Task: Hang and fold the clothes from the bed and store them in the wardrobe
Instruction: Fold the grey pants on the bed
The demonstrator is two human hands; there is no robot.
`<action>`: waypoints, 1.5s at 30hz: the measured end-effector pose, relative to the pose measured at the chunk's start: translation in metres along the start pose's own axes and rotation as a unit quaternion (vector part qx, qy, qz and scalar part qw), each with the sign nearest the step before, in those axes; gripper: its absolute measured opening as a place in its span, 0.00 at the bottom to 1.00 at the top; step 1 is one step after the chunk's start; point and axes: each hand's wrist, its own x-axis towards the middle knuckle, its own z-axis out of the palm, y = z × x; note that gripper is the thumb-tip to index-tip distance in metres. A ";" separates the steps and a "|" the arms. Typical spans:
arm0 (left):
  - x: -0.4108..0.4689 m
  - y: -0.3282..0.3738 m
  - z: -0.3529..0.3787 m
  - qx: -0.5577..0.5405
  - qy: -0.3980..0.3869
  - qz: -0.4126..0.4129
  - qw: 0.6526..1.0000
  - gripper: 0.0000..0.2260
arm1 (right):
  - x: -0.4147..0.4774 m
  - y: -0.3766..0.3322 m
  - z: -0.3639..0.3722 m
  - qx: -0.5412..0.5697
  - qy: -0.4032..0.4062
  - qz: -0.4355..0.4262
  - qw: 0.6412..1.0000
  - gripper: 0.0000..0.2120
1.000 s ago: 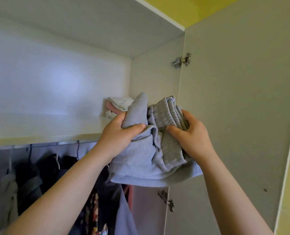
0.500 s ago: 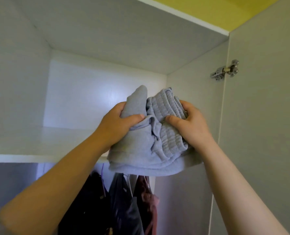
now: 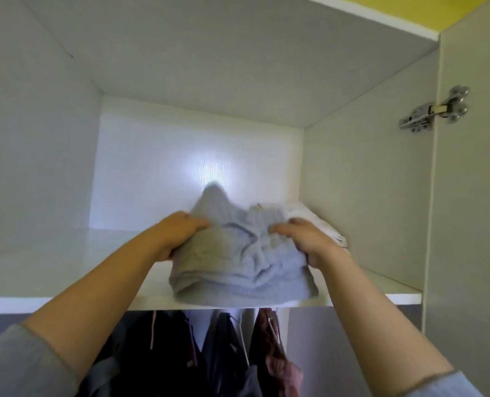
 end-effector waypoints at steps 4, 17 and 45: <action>0.010 -0.032 0.010 0.183 0.041 -0.022 0.982 0.33 | 0.004 0.035 0.005 -0.098 -0.034 0.077 0.992 0.22; -0.037 -0.046 0.020 0.407 -0.060 0.292 0.863 0.37 | -0.060 0.050 0.002 -0.268 -0.088 -0.296 0.912 0.23; 0.057 -0.051 0.031 0.544 -0.156 0.191 0.802 0.32 | 0.040 0.076 -0.005 -0.382 -0.241 -0.158 0.878 0.25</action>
